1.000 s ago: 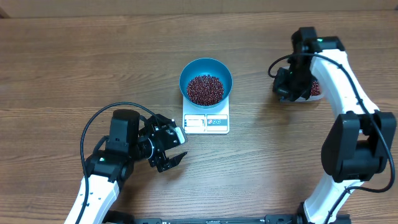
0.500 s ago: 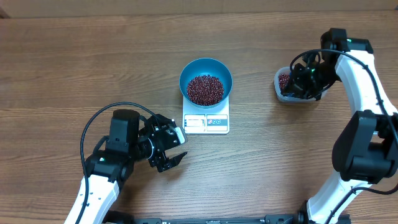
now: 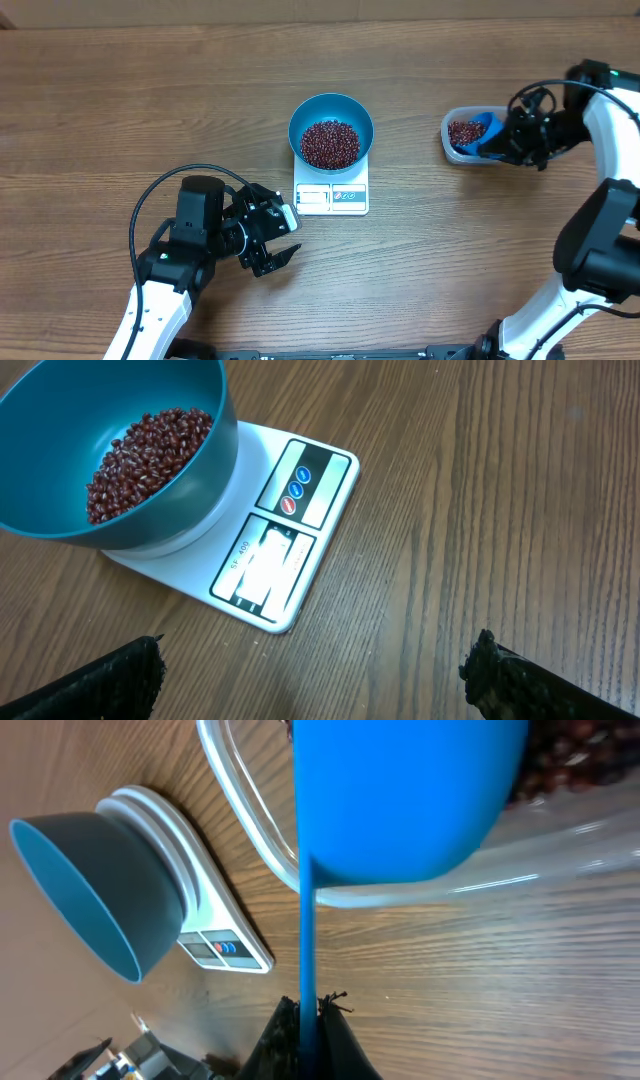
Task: Scoop item into bowl and weigh 150g on scale
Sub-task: 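Dip the scoop into the red beans and lift it filled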
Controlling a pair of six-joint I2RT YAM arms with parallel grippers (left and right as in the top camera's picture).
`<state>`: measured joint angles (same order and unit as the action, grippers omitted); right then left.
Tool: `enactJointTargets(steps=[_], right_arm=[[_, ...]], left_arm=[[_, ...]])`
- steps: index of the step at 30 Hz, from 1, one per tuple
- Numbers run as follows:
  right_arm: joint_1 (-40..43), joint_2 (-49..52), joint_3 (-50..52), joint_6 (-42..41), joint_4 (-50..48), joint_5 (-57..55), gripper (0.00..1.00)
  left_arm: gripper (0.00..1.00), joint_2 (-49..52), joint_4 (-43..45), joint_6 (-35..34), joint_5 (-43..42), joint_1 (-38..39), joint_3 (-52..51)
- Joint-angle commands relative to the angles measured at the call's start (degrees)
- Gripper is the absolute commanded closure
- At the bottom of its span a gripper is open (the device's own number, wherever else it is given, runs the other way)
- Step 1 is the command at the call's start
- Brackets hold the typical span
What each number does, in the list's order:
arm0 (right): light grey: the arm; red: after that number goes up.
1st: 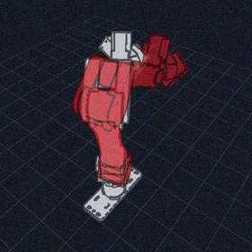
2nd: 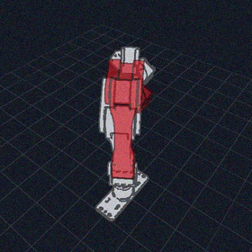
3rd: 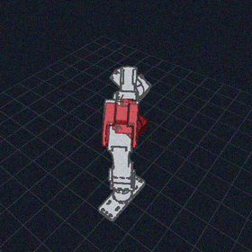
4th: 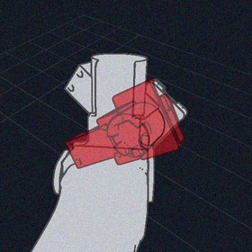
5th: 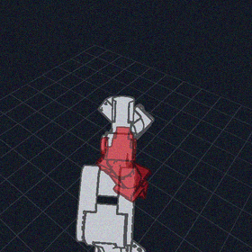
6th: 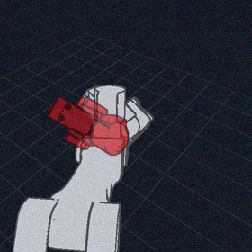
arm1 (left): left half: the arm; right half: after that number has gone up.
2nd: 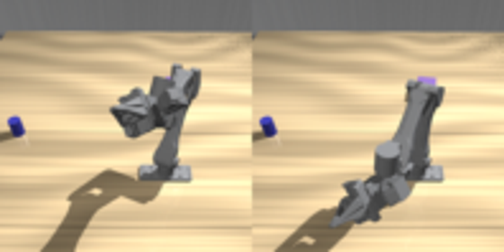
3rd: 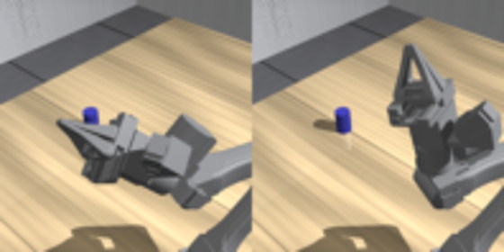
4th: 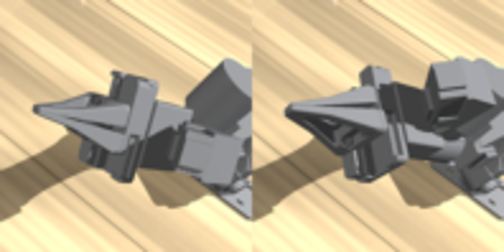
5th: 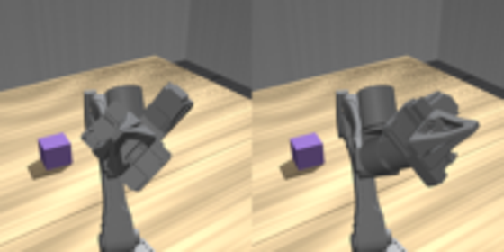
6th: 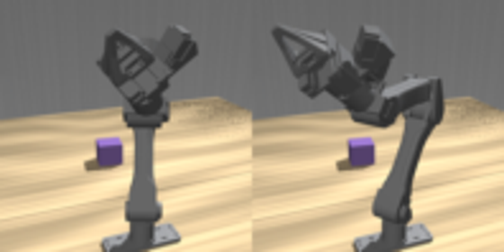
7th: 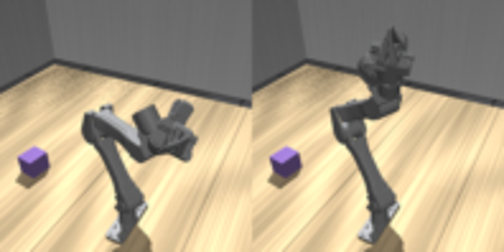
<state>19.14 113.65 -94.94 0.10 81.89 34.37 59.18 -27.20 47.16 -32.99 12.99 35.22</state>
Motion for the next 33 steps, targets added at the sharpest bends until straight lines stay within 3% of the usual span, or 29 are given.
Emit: enactJointTargets(steps=[1, 21, 33], right_arm=[[1.7, -0.7, -1.9, 5.4, 1.5, 1.5, 0.96], [3.9, -2.8, -2.2, 12.1, 4.0, 3.6, 0.96], [3.9, -5.9, -12.0, 12.2, 9.2, 4.2, 0.96]], left_arm=[[0.01, 0.4, 0.0, 1.1, -0.9, -0.2, -0.2], [0.0, 0.4, 0.0, 1.1, -0.9, -0.2, -0.2], [0.0, 0.4, 0.0, 1.1, -0.9, -0.2, -0.2]])
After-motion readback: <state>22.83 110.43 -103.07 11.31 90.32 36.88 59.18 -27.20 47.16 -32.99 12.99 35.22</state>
